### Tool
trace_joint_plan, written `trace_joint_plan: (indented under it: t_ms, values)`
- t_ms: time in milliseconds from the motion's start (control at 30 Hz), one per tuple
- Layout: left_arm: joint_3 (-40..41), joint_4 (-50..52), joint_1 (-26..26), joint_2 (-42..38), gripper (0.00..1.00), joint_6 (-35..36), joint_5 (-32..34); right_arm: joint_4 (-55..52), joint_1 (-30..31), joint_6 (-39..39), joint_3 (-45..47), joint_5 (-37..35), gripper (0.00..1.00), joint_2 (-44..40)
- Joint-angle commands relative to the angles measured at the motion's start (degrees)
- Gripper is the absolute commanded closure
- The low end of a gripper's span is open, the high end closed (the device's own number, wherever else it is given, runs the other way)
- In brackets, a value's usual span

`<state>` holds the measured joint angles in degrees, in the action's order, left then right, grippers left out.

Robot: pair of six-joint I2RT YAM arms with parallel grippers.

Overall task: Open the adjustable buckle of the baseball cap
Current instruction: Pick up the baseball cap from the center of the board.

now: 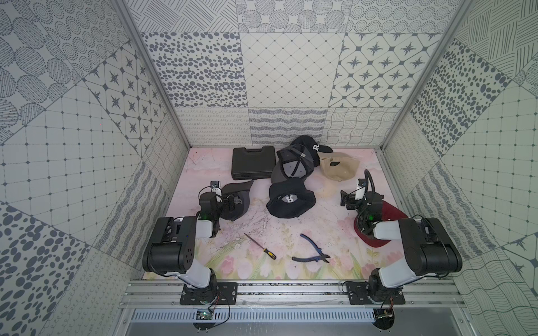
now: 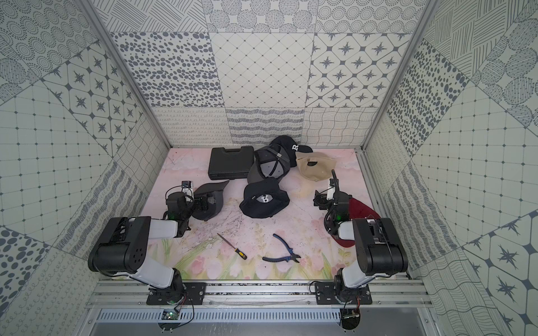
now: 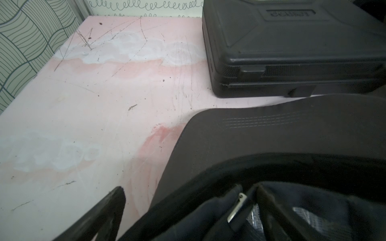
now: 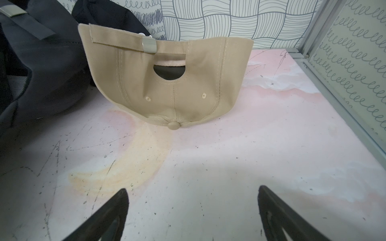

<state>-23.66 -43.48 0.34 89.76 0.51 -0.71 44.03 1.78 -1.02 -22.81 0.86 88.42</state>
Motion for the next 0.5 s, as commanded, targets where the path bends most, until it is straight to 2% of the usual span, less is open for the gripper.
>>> trace_joint_plan:
  t_ms: [0, 67, 167, 233, 300, 367, 467]
  values:
    - [-1.49, -0.9, -0.23, -1.88, 0.11, 0.75, 0.84, 2.41, -0.05, -0.02, -1.16, 0.56, 0.09, -1.12]
    - [-4.93, 10.13, -0.66, -7.56, 0.13, -0.26, 3.9, -3.73, 1.26, 1.39, -2.32, -0.01, 0.1, -5.91]
    - [-9.35, 21.17, -2.5, -14.11, 0.18, -1.18, 7.64, -12.96, 4.37, 2.83, -4.62, -3.6, 0.1, -14.64]
    - [-13.47, 30.37, -4.83, -18.17, 0.2, -3.74, 10.29, -20.11, 6.55, 1.81, -7.06, -4.49, 0.1, -20.57]
    - [-16.13, 36.97, -7.02, -21.32, 0.22, -7.47, 9.97, -27.97, 8.04, -0.49, -10.31, -4.28, 0.11, -24.94]
    - [-15.21, 36.6, -8.52, -25.19, 0.23, -10.74, 6.67, -33.81, 8.96, -3.45, -12.72, -2.58, 0.14, -27.88]
    - [-13.75, 36.34, -10.02, -29.72, 0.25, -15.95, 2.79, -39.49, 10.18, -6.62, -14.83, 3.71, 0.2, -30.92]
